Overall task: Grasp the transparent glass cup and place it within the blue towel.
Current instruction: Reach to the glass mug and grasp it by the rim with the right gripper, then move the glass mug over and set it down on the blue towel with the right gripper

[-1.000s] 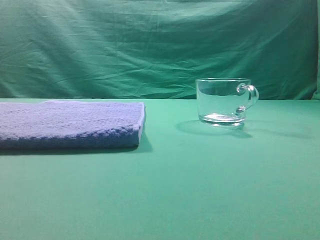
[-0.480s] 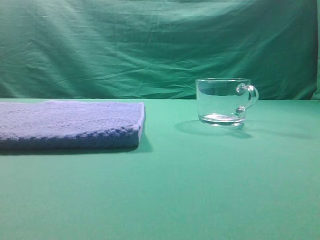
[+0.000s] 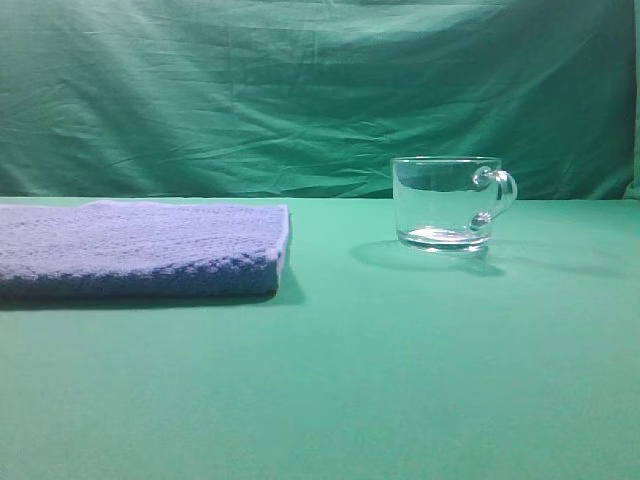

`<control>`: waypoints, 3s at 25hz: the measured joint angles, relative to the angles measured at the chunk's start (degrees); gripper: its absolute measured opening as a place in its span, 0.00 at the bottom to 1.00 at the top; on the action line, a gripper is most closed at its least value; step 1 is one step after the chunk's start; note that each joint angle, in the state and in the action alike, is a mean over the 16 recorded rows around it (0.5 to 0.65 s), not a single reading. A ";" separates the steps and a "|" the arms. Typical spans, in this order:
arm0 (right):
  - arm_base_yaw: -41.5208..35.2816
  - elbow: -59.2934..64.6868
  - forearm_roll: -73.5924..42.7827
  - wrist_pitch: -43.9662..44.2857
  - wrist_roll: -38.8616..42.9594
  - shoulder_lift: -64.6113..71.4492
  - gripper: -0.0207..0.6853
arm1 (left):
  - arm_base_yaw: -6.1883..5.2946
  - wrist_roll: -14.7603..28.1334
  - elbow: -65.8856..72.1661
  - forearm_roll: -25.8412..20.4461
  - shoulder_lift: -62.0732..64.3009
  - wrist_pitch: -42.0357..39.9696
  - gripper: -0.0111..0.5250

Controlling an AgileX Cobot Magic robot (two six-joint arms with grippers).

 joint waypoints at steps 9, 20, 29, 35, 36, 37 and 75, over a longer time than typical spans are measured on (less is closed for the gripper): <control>4.98 -9.97 0.85 0.50 -1.21 17.12 0.78 | 0.00 0.00 0.00 0.00 0.00 0.00 0.02; 6.34 -13.84 0.97 -5.37 -1.35 29.65 0.67 | 0.00 0.00 0.00 0.00 0.00 0.00 0.02; 6.84 -17.00 0.81 -7.61 -1.43 32.65 0.27 | 0.00 0.00 0.00 0.00 0.00 0.00 0.02; 9.87 -25.26 0.56 -5.03 -1.89 33.17 0.17 | 0.00 0.00 0.00 0.00 0.00 0.00 0.02; 10.71 -27.21 0.52 -4.51 -1.97 33.46 0.17 | 0.00 0.00 0.00 0.00 0.00 0.00 0.02; 11.62 -29.27 0.47 -4.00 -2.08 33.86 0.17 | 0.00 0.00 0.00 0.00 0.00 0.00 0.02; 30.04 -63.80 4.45 16.06 -5.09 53.18 0.46 | 0.00 0.00 0.00 0.00 0.00 0.00 0.02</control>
